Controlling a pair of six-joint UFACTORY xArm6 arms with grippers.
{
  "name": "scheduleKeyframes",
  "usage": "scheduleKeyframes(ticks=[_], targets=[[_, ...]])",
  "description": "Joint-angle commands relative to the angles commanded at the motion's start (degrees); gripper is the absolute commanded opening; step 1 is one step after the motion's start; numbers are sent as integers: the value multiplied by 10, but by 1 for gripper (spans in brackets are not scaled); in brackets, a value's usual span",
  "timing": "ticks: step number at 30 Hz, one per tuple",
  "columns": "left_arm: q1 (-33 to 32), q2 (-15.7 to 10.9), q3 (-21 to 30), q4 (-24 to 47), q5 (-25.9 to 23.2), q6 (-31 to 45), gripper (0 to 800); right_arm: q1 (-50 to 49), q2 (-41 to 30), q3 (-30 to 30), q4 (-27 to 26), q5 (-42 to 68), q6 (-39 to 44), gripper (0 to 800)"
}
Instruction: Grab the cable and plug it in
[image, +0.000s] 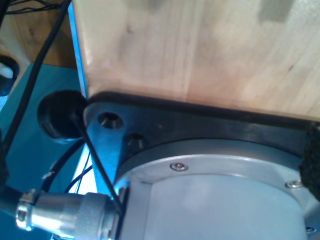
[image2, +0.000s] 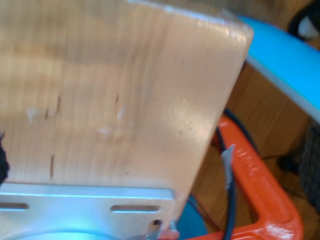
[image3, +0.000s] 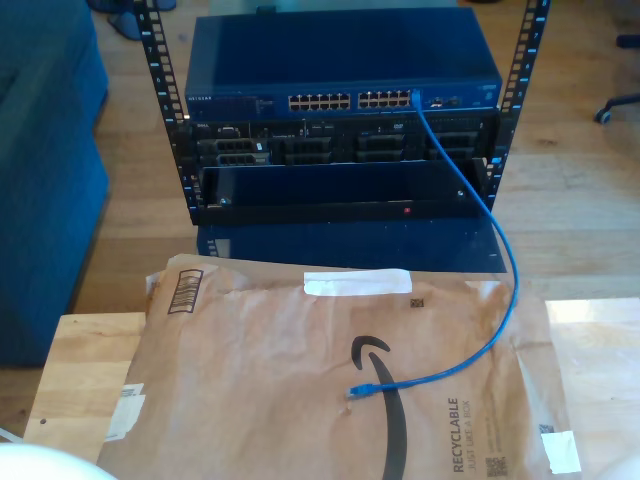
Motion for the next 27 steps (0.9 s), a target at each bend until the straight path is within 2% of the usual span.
scheduleKeyframes(ticks=[5, 27], targets=[[0, 0, 0, 0, 0, 0, 800, 1, 47, 8, 16, -19, 0, 799], [0, 0, 0, -1, 0, 0, 800, 3, 47, 17, 16, -36, 0, 800]])
